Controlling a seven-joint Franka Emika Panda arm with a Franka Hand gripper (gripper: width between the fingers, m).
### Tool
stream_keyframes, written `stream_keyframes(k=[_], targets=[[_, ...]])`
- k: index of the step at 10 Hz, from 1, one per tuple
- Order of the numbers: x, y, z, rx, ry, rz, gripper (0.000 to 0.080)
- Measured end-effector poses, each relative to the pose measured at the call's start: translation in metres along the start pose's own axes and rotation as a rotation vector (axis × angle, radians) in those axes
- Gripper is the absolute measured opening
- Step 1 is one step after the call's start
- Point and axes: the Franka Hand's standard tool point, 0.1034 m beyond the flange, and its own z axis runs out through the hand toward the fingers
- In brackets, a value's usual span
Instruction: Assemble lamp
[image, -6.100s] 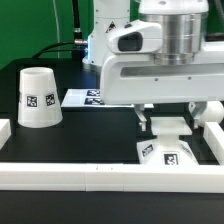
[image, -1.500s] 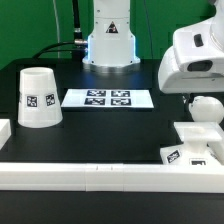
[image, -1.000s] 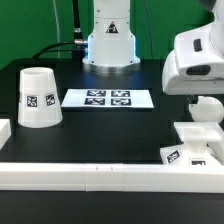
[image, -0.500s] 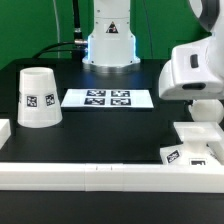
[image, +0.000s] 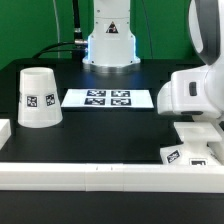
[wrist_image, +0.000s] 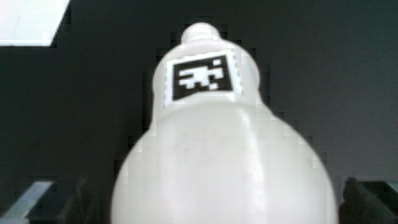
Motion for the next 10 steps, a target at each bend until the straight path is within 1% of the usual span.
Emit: stream_keyframes(k=[2,4,5,7,10], targets=[[0.0024,-0.0002,0.009,-0.001,0.001,0.002,0.0699],[0.0024,0.0005,0.0126,-0.001,-0.003,0.003,0.0699],[0.0026,0.0014,0.0127,0.0,-0.004,0.003,0.0571],[0.0029,0.0033,0.0118,0.003,-0.003,0.002,0.0576],[0.0026,0.0069,0.0064,0.011,0.004,0.004,0.0576]])
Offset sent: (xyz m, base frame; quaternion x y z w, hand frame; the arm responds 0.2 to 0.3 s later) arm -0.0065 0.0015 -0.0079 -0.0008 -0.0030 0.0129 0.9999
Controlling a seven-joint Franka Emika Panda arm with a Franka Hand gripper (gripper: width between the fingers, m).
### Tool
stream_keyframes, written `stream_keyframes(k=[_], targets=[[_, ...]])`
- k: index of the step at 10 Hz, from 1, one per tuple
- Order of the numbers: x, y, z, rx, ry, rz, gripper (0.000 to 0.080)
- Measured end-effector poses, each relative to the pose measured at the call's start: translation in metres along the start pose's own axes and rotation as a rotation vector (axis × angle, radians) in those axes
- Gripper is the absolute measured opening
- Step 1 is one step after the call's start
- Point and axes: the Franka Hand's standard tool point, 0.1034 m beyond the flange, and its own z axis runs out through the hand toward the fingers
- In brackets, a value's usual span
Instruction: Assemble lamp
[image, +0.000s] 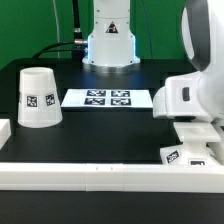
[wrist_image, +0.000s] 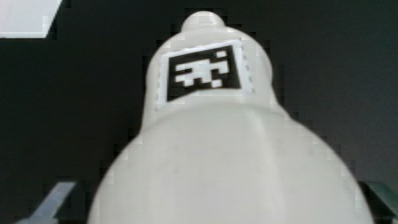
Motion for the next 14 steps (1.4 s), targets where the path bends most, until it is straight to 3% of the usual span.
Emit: stream_keyframes(k=[2,5,6,10,12,14], targets=[[-0.006,0.004,-0.014,-0.001,0.012,-0.025,0.0576],[-0.041,0.022,-0.075,0.014,0.064,-0.07,0.0576],[-0.046,0.024,-0.086,0.001,0.084,-0.082,0.0576],[-0.037,0.017,-0.091,0.005,0.156,-0.09,0.0577],[-0.025,0.019,-0.103,0.019,0.348,-0.111,0.0577],[-0.034,0.03,-0.124,0.027,0.424,-0.134,0.0577]])
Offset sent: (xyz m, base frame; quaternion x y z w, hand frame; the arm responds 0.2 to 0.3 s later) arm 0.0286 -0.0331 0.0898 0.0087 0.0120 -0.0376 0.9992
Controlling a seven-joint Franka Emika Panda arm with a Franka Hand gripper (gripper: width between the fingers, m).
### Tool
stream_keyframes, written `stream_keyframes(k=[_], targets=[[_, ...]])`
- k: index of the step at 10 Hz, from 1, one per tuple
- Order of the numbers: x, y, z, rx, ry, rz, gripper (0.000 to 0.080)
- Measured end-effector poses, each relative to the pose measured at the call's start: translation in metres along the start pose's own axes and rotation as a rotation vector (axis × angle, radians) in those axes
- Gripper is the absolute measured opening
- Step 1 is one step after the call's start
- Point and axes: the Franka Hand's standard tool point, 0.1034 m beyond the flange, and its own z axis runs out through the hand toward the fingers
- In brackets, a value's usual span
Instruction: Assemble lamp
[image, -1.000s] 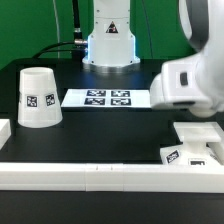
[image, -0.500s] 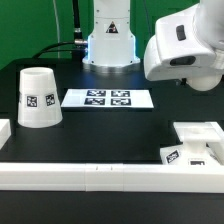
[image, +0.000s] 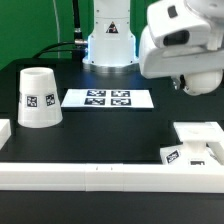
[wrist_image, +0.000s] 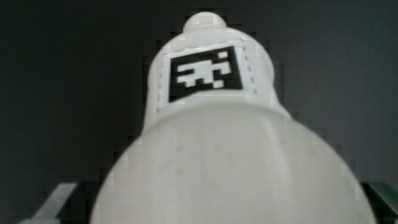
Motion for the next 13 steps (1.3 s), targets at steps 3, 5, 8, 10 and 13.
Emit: stream_keyframes(k=[3,5,8,10,13], targets=[[0.016,0.009,-0.021,-0.002,0.194,0.004,0.0577],[0.021,0.011,-0.023,-0.01,0.322,0.008,0.0577],[0.024,0.014,-0.028,-0.024,0.501,0.004,0.0577],[0.018,0.016,-0.037,-0.028,0.534,-0.002,0.0577],[0.019,0.02,-0.051,-0.027,0.538,-0.008,0.0577]])
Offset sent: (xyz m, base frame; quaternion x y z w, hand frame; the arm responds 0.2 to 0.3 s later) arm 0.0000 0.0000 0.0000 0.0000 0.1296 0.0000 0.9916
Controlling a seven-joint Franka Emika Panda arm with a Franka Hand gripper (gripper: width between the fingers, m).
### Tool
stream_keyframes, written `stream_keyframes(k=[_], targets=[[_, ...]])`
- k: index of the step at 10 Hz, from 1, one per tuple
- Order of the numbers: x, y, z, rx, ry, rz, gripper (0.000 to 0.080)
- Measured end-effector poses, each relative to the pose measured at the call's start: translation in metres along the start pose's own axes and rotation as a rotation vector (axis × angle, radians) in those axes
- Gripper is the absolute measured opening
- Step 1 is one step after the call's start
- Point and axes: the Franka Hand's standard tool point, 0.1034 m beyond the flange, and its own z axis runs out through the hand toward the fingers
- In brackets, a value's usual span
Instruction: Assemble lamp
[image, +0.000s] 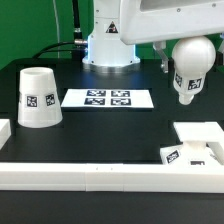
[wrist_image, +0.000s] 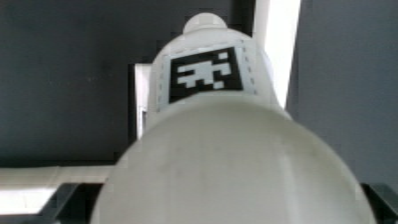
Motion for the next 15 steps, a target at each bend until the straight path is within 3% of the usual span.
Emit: stream_keyframes(k=[2,4,5,7,10,11,14,15], targets=[[0.001,0.0,0.002,-0.002,0.025,0.0,0.0577],[0.02,-0.002,-0.009,-0.028,0.193,-0.041,0.0577],[0.022,-0.003,-0.014,-0.034,0.24,-0.053,0.0577],[0.027,-0.01,-0.019,-0.038,0.247,-0.078,0.0577],[0.026,-0.008,-0.017,-0.038,0.243,-0.075,0.0577],[0.027,-0.006,-0.015,-0.041,0.242,-0.09,0.0577],[0.049,0.008,-0.009,-0.053,0.254,-0.133,0.0577],[0.047,0.006,-0.008,-0.052,0.251,-0.137,0.0577]])
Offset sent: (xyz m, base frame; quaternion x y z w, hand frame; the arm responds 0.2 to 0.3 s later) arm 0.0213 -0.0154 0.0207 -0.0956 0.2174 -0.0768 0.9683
